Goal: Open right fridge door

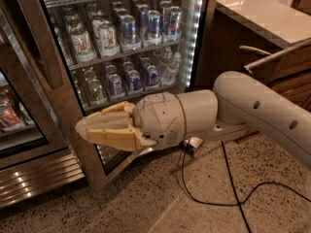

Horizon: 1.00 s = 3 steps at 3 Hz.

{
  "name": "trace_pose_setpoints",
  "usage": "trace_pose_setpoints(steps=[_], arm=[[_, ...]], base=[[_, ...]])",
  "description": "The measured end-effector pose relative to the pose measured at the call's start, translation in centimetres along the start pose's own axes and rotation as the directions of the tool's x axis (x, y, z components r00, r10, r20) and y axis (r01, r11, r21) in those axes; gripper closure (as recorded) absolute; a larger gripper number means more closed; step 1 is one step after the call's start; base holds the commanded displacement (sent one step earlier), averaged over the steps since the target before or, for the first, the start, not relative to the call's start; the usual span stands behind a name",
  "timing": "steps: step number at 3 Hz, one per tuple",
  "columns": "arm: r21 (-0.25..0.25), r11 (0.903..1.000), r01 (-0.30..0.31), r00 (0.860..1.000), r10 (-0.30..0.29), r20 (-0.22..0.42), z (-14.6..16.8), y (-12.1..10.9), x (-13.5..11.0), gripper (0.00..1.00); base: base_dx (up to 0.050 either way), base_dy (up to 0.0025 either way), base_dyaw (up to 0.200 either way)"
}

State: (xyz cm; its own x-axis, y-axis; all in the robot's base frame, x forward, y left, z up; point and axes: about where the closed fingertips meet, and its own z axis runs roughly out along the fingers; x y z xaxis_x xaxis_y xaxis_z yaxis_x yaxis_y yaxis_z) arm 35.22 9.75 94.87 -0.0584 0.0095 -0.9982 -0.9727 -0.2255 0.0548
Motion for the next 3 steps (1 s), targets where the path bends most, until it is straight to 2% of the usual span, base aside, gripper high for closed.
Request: trace_pose_setpoints(steps=[3], arm=[[0.000, 1.0000, 0.000, 1.000, 0.000, 0.000, 0.00, 0.00, 0.00, 1.00]], base=[[-0.050, 0.00001, 0.000]])
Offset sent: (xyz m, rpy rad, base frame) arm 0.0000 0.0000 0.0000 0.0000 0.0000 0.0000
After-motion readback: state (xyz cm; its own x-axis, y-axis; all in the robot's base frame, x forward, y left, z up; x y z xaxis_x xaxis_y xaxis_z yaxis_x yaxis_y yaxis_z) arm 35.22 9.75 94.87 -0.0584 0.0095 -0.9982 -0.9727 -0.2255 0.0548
